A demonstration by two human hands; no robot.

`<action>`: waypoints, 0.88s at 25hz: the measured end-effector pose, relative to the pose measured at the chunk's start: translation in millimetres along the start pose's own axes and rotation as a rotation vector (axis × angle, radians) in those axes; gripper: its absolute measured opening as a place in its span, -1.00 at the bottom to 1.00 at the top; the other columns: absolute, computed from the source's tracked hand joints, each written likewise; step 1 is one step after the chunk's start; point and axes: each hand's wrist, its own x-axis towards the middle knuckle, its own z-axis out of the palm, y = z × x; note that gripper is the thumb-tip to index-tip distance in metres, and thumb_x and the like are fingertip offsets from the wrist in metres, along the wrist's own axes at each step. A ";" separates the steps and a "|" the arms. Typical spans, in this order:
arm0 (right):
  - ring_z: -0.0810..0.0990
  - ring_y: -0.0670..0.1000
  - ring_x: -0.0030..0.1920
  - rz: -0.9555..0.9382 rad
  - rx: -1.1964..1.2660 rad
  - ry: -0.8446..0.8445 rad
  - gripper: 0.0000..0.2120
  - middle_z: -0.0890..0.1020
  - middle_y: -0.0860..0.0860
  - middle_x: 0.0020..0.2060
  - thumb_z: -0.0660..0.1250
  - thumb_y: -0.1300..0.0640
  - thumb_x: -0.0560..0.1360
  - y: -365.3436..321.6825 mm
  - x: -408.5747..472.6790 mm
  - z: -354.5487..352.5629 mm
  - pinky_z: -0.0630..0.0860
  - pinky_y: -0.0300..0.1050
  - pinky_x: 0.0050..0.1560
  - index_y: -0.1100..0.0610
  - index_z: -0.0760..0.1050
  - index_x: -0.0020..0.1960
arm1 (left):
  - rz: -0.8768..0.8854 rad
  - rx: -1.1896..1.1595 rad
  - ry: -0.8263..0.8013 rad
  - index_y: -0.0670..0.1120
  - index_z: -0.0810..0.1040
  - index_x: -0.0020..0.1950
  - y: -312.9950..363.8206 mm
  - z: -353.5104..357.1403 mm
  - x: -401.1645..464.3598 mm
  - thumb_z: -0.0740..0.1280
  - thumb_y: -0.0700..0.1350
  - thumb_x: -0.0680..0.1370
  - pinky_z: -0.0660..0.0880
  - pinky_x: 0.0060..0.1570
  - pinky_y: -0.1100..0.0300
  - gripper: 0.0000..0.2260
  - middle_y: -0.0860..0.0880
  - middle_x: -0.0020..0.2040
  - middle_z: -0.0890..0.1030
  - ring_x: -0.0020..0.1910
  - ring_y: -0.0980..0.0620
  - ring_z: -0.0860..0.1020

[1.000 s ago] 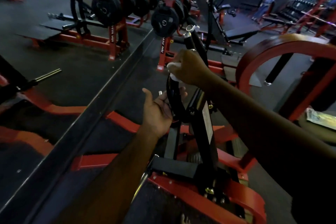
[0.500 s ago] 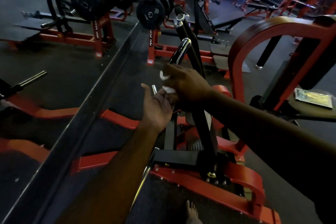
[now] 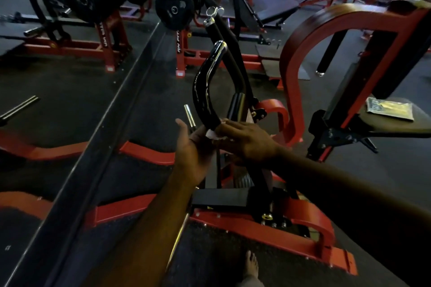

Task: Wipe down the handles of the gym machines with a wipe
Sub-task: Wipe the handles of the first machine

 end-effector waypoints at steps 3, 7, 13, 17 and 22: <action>0.61 0.06 -0.02 0.421 0.309 0.215 -0.80 0.53 0.06 0.04 0.47 0.34 0.39 -13.1 -16.0 10.7 0.62 -0.01 -0.09 0.21 0.67 0.01 | 0.074 -0.015 0.153 -0.19 0.62 0.20 -22.7 7.6 -2.7 0.06 0.24 0.61 0.45 0.20 0.01 -0.42 -0.18 0.12 0.67 0.12 -0.12 0.61; 0.66 0.16 -0.07 1.095 1.015 0.726 -0.91 0.66 0.15 -0.08 0.45 0.21 0.46 -4.3 -16.4 14.2 0.62 0.15 -0.03 0.21 0.66 -0.05 | 0.127 0.152 0.437 -0.22 0.64 0.01 -50.7 19.3 -5.6 0.17 -0.26 0.61 0.51 0.11 -0.05 -0.76 -0.22 -0.03 0.69 0.03 -0.24 0.62; 0.56 -0.19 -0.22 1.021 0.508 0.405 -0.81 0.59 0.00 -0.13 0.51 0.13 0.43 93.8 -18.0 24.8 0.43 -0.40 -0.11 0.10 0.69 0.04 | 0.382 0.971 0.318 -0.01 0.68 -0.11 -46.4 36.4 -47.6 0.37 -0.03 0.42 0.63 -0.08 -0.04 -0.86 -0.04 -0.23 0.72 -0.19 -0.05 0.70; 0.61 -0.08 -0.11 1.024 0.478 0.458 -0.84 0.64 0.09 -0.07 0.47 0.20 0.44 176.5 1.1 33.1 0.44 -0.34 -0.07 0.15 0.69 0.01 | 0.526 1.348 0.074 0.00 0.67 0.00 -45.0 97.1 -9.9 0.39 -0.05 0.46 0.57 -0.07 0.20 -0.85 0.10 -0.09 0.69 -0.08 0.14 0.65; 0.61 0.03 -0.23 0.895 0.451 0.393 -0.75 0.63 0.08 -0.26 0.39 0.04 0.52 201.8 -9.3 54.5 0.48 -0.13 -0.20 0.18 0.66 -0.23 | 0.238 1.649 0.455 -0.19 0.42 0.37 -22.5 132.4 128.8 0.43 -0.15 0.46 0.40 0.28 0.04 -0.50 -0.18 0.32 0.45 0.31 -0.16 0.44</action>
